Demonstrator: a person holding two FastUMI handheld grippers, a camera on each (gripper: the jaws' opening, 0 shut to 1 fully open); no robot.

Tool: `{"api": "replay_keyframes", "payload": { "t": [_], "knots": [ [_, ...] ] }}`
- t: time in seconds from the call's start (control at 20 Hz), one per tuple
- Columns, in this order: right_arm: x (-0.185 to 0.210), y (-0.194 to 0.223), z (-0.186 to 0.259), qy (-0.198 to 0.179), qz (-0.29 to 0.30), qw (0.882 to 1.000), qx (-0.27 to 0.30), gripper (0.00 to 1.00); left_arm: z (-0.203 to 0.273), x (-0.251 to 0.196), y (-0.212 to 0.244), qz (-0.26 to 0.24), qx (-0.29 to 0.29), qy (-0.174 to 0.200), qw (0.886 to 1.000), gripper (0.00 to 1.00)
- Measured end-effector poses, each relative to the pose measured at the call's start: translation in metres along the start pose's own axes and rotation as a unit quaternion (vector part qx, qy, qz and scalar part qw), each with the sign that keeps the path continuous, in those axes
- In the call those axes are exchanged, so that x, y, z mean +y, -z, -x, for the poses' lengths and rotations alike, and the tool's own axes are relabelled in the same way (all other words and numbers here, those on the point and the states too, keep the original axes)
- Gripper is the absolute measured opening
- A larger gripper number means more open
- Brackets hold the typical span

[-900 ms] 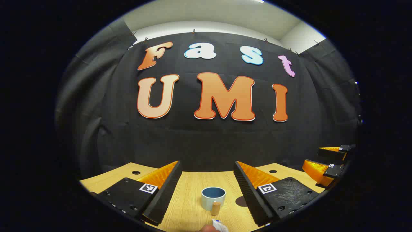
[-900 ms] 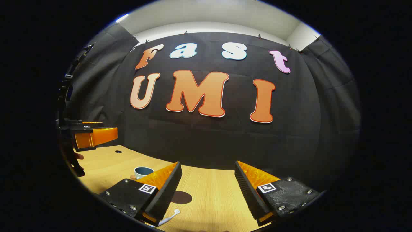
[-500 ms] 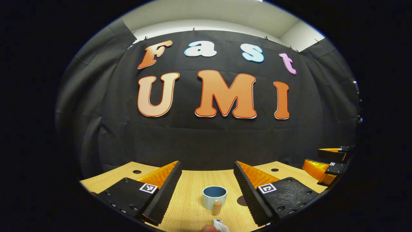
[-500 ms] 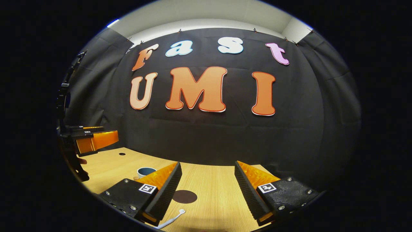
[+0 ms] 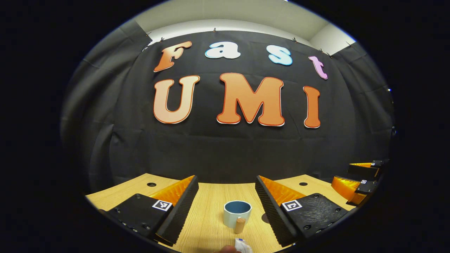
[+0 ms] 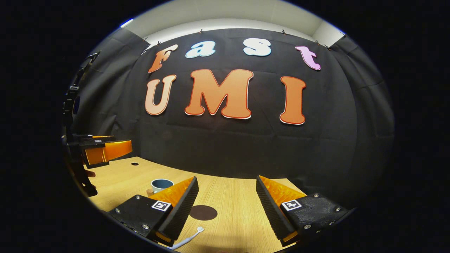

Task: Put the toothbrush and toothpaste on the desktop into the cup, then pick up the cup and place it on the coaster on the desktop.

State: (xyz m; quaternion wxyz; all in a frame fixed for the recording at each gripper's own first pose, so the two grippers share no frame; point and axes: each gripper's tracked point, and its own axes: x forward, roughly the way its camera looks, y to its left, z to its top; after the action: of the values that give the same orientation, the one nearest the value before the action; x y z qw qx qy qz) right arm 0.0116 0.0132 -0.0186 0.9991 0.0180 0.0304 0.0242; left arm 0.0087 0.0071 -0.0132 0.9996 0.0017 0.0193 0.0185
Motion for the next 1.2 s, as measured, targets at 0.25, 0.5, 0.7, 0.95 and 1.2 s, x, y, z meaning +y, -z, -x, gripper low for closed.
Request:
{"api": "replay_keyframes", "payload": {
  "t": [0.25,0.5,0.7,0.95,1.2],
  "knots": [
    [0.006,-0.004,-0.003,-0.011,-0.011,1.0,0.012,0.98,0.0,-0.005,-0.004,-0.012,0.011,0.008,1.0,0.97],
    [0.014,-0.001,-0.004,-0.023,-0.004,0.999,0.038,0.98,-0.005,-0.011,0.007,0.001,0.058,0.029,0.998,0.97],
    [0.016,0.015,-0.005,-0.017,0.008,0.996,0.083,0.98,-0.009,-0.009,0.032,-0.011,0.13,0.032,0.991,0.97],
    [0.027,0.036,-0.007,-0.042,-0.005,0.986,0.16,0.96,-0.01,-0.016,0.071,-0.019,0.221,0.06,0.973,0.97],
    [0.044,0.065,-0.003,-0.076,-0.035,0.966,0.243,0.9,0.001,-0.021,0.113,-0.003,0.32,0.072,0.945,0.98]
  ]
}}
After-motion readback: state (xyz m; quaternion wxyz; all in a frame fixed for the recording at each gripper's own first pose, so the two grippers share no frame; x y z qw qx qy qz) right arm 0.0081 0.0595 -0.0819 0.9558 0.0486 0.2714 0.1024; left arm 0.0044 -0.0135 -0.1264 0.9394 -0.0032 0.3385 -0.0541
